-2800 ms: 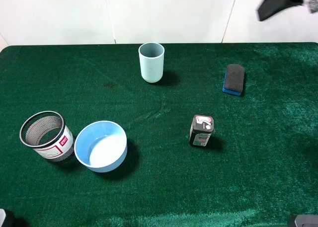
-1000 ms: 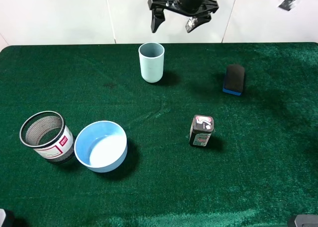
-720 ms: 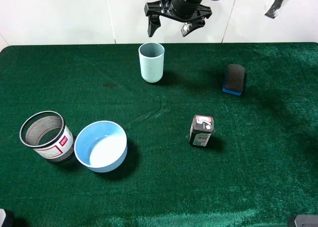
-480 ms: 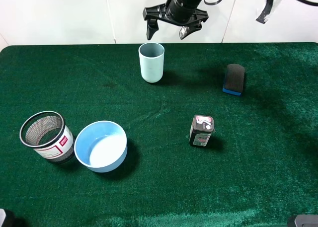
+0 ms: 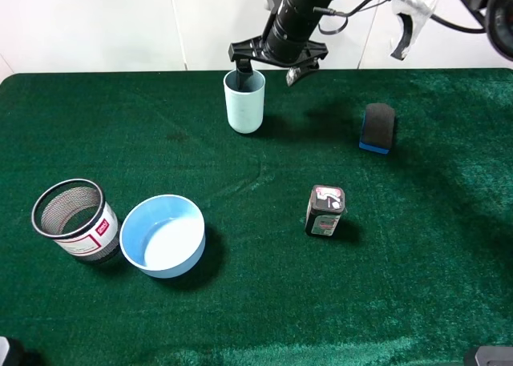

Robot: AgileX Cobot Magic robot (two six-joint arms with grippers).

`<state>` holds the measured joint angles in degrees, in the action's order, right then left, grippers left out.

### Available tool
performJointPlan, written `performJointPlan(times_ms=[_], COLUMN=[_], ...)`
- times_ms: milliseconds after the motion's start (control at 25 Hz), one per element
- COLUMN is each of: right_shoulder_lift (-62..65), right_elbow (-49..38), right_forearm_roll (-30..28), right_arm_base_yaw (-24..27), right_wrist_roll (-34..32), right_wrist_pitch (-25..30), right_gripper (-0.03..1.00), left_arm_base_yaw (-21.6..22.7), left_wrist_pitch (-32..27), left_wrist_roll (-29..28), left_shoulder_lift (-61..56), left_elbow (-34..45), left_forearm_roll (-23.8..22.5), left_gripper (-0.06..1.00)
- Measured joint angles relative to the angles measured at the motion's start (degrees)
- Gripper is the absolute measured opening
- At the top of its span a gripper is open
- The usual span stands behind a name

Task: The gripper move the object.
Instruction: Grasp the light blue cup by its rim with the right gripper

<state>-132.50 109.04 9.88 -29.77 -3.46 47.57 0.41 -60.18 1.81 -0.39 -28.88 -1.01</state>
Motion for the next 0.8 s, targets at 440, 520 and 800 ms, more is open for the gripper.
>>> performJointPlan(times_ms=[440, 520, 800], right_shoulder_lift=[-1.81, -2.06, -2.92], right_elbow=[0.0, 0.0, 0.05], right_forearm_roll=[-0.11, -0.11, 0.33], right_arm_base_yaw=[0.0, 0.0, 0.0], right_wrist_roll=[-1.1, -1.1, -1.17], right_wrist_pitch=[-2.37, -2.37, -2.41], right_gripper=[0.69, 0.69, 0.56], left_arm_base_yaw=[0.0, 0.0, 0.0], left_wrist_pitch=[0.0, 0.0, 0.0], left_wrist_roll=[0.0, 0.0, 0.0], left_shoulder_lift=[0.0, 0.0, 0.0], left_elbow=[0.0, 0.0, 0.0], left_forearm_roll=[0.0, 0.0, 0.0], left_gripper=[0.99, 0.99, 0.99])
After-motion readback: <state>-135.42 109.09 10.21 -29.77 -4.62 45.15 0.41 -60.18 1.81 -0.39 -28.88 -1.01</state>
